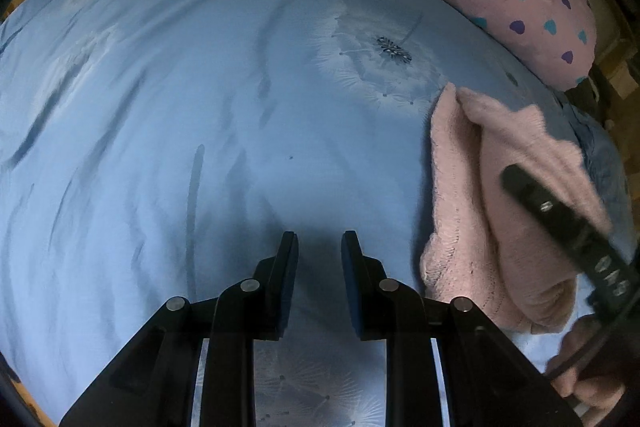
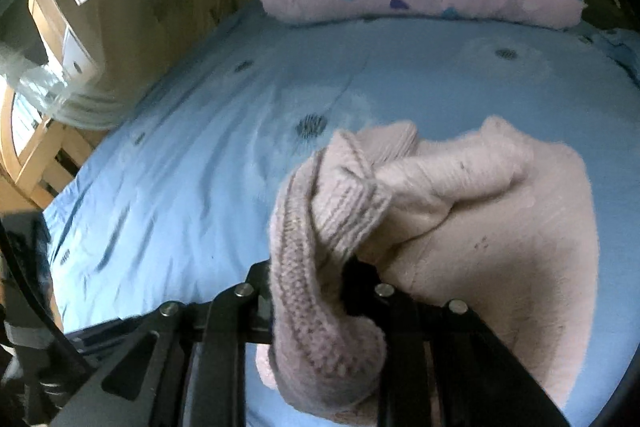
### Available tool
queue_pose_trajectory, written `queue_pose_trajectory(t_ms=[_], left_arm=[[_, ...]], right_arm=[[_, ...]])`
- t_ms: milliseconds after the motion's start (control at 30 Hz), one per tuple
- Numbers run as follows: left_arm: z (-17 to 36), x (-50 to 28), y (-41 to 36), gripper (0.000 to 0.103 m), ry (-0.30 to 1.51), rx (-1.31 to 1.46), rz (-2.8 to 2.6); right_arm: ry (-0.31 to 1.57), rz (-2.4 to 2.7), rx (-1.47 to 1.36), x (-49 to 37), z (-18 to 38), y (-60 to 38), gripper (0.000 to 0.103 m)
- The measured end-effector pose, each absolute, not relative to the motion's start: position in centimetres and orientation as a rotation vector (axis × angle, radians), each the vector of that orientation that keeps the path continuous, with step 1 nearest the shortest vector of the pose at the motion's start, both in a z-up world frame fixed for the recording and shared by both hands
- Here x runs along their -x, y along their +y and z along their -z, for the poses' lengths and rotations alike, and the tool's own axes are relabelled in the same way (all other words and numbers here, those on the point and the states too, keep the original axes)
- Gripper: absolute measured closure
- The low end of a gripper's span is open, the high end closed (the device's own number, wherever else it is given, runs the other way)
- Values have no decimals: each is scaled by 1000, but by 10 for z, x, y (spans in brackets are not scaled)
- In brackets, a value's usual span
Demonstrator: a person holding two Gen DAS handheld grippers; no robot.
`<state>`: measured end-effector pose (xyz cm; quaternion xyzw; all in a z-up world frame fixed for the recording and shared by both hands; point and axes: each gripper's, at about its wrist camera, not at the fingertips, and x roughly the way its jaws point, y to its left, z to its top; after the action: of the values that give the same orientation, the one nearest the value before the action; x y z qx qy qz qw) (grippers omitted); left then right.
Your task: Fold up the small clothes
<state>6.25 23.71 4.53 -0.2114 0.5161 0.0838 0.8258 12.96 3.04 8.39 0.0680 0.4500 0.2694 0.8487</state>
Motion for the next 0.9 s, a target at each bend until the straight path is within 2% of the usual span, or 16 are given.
queue_pose_trajectory(t_ms=[167,400,500,733,900], left_arm=[[-47,-62,237,87,1094,445,-176],[-52,-61,231,87,1080,426,-161],[-58,-60,226,87,1061,407,-149],[-75,-59,212,87,996,390,-106],[-90,-58,197,87,927,372,-40]], right_arm=[[965,-605,-154,-127,-81,30,67],[921,-652,-129,-110,-104,22,46],[892,-665,-135,-104,-116,10,41],[865,-596,-209,-107,-128,-35,39],[889,-506,-261,-112,-116,-73,39]])
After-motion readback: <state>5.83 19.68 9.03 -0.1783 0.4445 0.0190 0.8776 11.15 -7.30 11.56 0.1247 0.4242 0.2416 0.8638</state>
